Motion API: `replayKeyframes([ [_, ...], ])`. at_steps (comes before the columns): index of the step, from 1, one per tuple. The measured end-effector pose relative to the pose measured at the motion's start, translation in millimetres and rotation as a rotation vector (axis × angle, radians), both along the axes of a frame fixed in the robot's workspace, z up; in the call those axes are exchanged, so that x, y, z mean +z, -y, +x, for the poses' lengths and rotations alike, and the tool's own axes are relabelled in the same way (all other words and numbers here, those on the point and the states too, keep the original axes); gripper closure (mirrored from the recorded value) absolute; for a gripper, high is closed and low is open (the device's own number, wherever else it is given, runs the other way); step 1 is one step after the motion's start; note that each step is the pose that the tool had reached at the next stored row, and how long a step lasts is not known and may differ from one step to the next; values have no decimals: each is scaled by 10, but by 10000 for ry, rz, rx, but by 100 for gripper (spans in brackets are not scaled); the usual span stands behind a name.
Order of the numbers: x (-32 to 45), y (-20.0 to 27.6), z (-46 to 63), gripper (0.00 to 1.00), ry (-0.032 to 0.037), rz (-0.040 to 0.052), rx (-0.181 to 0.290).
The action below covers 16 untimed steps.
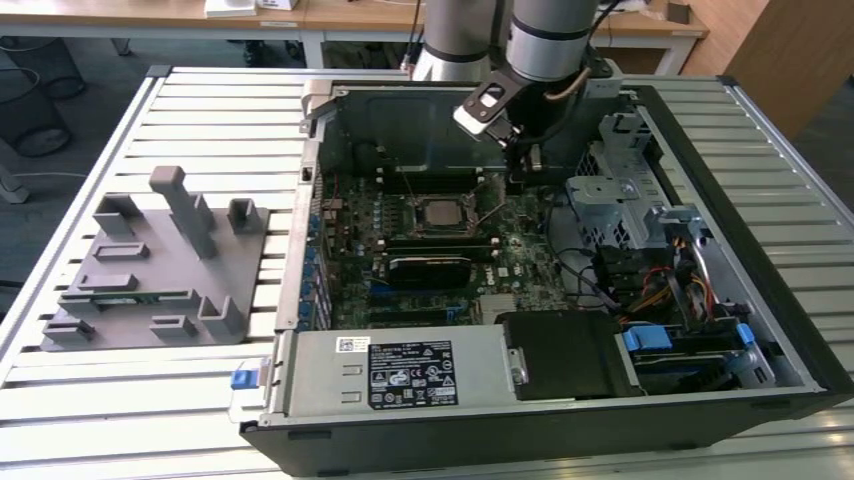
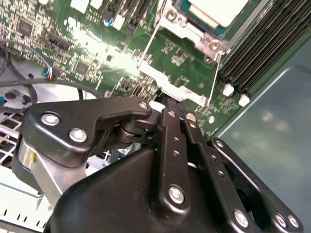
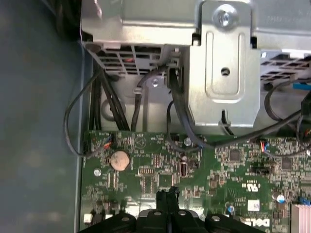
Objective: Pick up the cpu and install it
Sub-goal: 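Close the cpu cover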
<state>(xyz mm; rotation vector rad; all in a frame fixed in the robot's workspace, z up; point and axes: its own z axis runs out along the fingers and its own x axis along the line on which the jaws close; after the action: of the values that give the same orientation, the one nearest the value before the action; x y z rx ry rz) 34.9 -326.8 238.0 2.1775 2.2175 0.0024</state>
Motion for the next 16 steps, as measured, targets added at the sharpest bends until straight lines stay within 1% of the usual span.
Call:
replayKeyframes([
  [6, -1, 0, -91, 89, 0, 2, 0],
  [16, -1, 0, -208, 89, 1, 1, 0],
])
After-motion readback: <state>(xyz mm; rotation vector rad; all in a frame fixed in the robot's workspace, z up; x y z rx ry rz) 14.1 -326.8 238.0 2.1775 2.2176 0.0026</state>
